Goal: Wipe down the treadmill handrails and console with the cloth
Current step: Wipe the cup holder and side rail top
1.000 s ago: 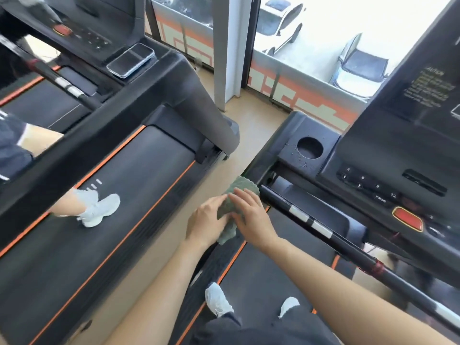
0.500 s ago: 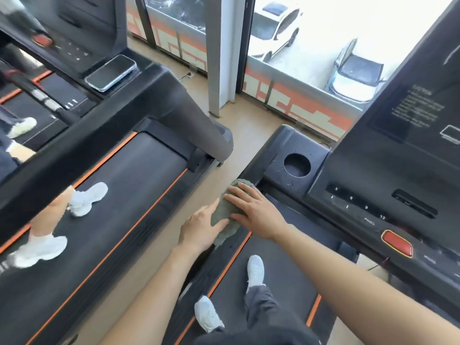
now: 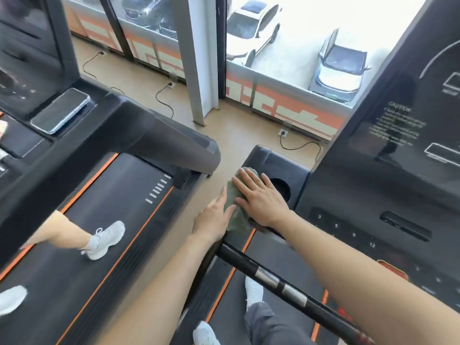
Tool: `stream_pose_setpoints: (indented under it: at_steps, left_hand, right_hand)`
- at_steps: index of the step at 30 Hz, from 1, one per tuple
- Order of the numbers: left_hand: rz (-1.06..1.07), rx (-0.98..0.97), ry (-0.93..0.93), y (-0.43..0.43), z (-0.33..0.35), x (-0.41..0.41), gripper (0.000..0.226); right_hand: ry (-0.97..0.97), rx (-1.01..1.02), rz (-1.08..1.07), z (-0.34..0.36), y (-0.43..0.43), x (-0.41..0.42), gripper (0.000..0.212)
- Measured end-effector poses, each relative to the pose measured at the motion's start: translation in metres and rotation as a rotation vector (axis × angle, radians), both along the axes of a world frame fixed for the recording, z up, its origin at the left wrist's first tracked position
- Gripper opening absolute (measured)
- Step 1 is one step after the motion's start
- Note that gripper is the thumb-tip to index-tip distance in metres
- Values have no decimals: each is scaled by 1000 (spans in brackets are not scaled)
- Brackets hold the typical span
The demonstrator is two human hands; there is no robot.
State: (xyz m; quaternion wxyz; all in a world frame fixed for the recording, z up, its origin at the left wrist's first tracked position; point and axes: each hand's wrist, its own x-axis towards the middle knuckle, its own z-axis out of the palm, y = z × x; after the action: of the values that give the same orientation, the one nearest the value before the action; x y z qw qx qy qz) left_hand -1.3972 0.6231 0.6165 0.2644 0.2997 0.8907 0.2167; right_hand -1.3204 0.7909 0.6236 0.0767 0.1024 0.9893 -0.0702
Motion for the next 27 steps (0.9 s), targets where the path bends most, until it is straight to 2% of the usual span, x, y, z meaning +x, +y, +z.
stream_pose_setpoints:
  at_steps: [11,15,21,24,27]
  left_hand:
    - [-231,-37,91,107,2,-45,70]
    - [-318,-40,251,119,0,-35,64]
    - [-503,-78,428,93,0,-8,60]
    - [-571,-49,400,74,8,0,57]
    - [-455,172,281,52,15,10,59]
  right_hand:
    - [-169,32,-196,12,88,-7,68]
    - [-238,67,-240,25,97,0,70]
    - [-219,146,-255,40,82,21,71]
    - [-185,170,-217,46,75,32,57]
    - [-89,93,-232,45,63,39,48]
